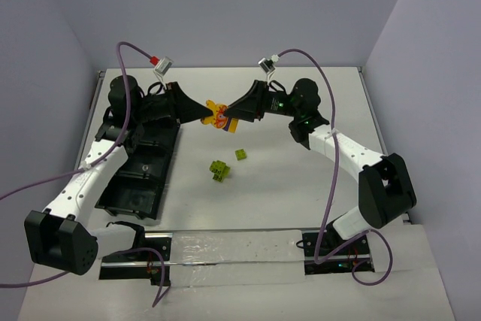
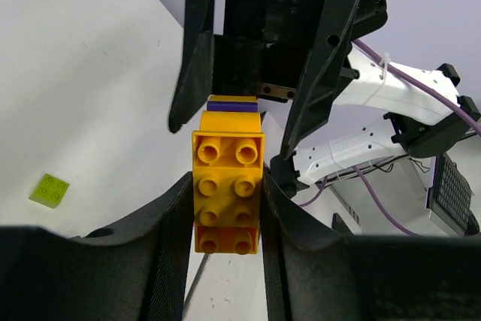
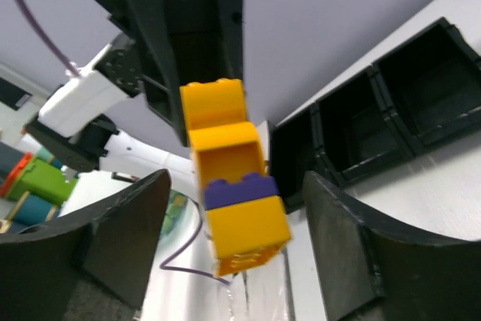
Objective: Sort the legos into containers by color
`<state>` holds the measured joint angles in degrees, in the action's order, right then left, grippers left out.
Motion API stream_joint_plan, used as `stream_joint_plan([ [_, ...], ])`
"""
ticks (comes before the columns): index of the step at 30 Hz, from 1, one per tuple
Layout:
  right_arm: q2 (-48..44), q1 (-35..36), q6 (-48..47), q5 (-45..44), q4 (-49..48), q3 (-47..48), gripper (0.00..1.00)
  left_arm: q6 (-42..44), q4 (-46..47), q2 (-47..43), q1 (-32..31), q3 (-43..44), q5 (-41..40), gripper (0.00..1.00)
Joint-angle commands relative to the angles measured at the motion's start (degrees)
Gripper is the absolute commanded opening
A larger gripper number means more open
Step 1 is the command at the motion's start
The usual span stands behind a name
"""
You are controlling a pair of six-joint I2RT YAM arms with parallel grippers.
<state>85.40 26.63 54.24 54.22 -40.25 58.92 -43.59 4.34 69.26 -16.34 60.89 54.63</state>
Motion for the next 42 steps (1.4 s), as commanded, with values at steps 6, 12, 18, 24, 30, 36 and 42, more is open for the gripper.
stream_joint_plan([
  [6,0.7,1.0,3.0,1.6,-7.2,2.0,0.65,-1.0,5.4,1.4,0.4,0.2,1.2,0.0],
  [12,1.7,1.4,3.3,1.8,-7.4,1.9,0.65,-1.3,6.2,1.6,0.4,0.0,1.0,0.0],
  [18,2.8,2.1,3.6,1.3,-7.4,2.3,0.56,-0.8,5.7,1.4,0.3,-0.1,0.6,0.0],
  [24,2.5,2.2,4.5,0.0,-8.3,0.7,0.03,-0.3,5.1,1.5,0.4,0.0,0.2,0.0],
  [30,-1.9,-0.9,2.8,-3.1,-5.9,-4.0,0.0,6.6,-4.1,0.9,2.0,2.3,-2.8,0.0],
  [36,-10.1,-5.9,-11.5,-15.2,20.0,-6.4,0.0,12.2,-15.2,-1.2,8.5,2.3,-9.0,0.0],
  [42,-16.4,-6.3,-23.3,-37.0,47.6,-0.7,0.0,10.7,-33.0,3.9,11.8,8.0,-47.4,0.0],
])
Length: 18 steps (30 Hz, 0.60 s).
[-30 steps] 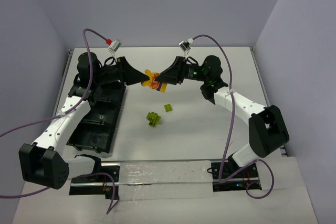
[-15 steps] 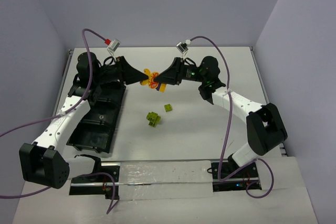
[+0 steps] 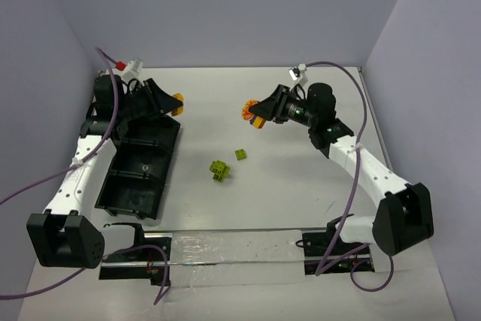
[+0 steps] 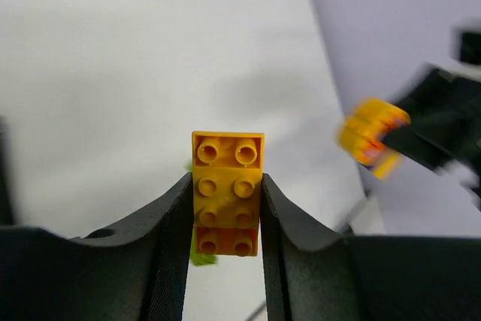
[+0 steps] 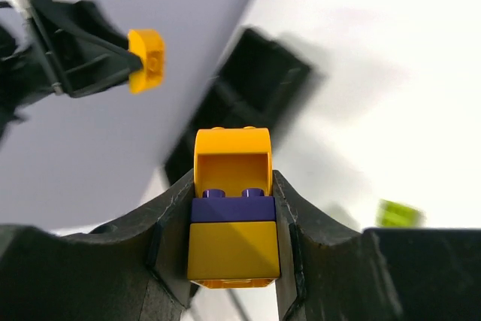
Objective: Sort the legos into containers by color
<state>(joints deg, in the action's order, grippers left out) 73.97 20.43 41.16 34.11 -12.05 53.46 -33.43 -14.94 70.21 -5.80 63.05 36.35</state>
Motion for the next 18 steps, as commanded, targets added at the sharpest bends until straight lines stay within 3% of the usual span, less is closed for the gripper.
stream_joint_plan([
  [1,-5.8,-0.1,-10.3,-18.6,20.7,4.9,0.0,-0.2,-15.9,4.3,1.4,6.8,-34.0,0.0],
  [5,-9.7,-0.1,-11.8,-21.9,24.3,4.0,0.0,-4.5,-21.5,10.3,1.9,10.1,-51.7,0.0],
  [13,-12.2,-0.1,-12.7,-24.8,25.8,2.5,0.0,-9.6,-23.3,16.2,2.2,11.5,-60.3,0.0],
  [18,-14.1,-0.1,-13.0,-26.5,25.7,2.3,0.0,-9.3,-18.8,15.8,2.2,8.1,-59.5,0.05],
])
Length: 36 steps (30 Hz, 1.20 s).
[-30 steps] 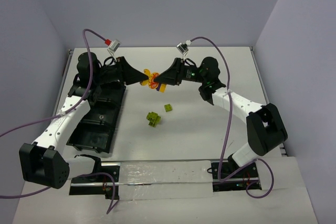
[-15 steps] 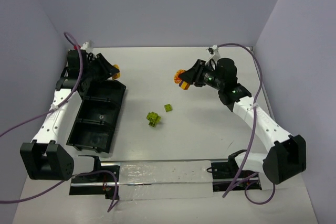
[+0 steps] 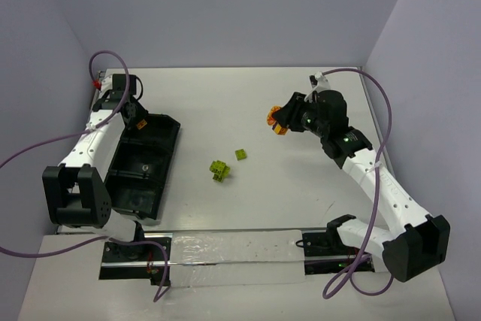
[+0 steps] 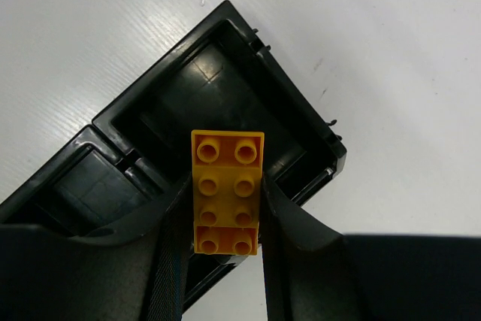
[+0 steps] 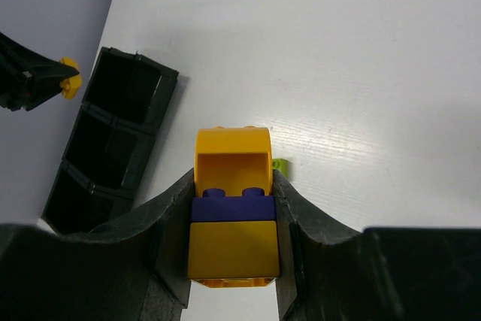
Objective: Sort the legos into containers by color
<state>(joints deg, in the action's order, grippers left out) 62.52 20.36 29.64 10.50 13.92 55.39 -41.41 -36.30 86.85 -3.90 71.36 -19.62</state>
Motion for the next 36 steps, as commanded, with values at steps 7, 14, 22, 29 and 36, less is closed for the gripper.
stream_joint_plan([
  [7,-2.0,0.0,-0.8,-2.8,0.1,0.8,0.0,-0.2,5.2,1.2,0.0,-1.0,2.1,0.07],
  [14,-2.1,-0.1,-0.7,-3.1,0.6,0.4,0.0,0.8,6.6,4.2,-0.8,-1.0,4.6,0.32],
  [22,-2.0,-0.1,-1.1,-3.6,1.2,0.5,0.0,1.0,5.7,4.8,-3.5,0.1,3.7,0.79],
  [29,-1.5,-0.1,-3.1,-2.3,2.3,1.8,0.0,2.7,2.6,-0.7,-6.5,3.4,2.3,0.82],
  [36,0.0,0.0,-4.4,5.8,0.0,2.2,0.0,9.8,4.9,-7.2,-7.6,3.7,20.7,0.82],
])
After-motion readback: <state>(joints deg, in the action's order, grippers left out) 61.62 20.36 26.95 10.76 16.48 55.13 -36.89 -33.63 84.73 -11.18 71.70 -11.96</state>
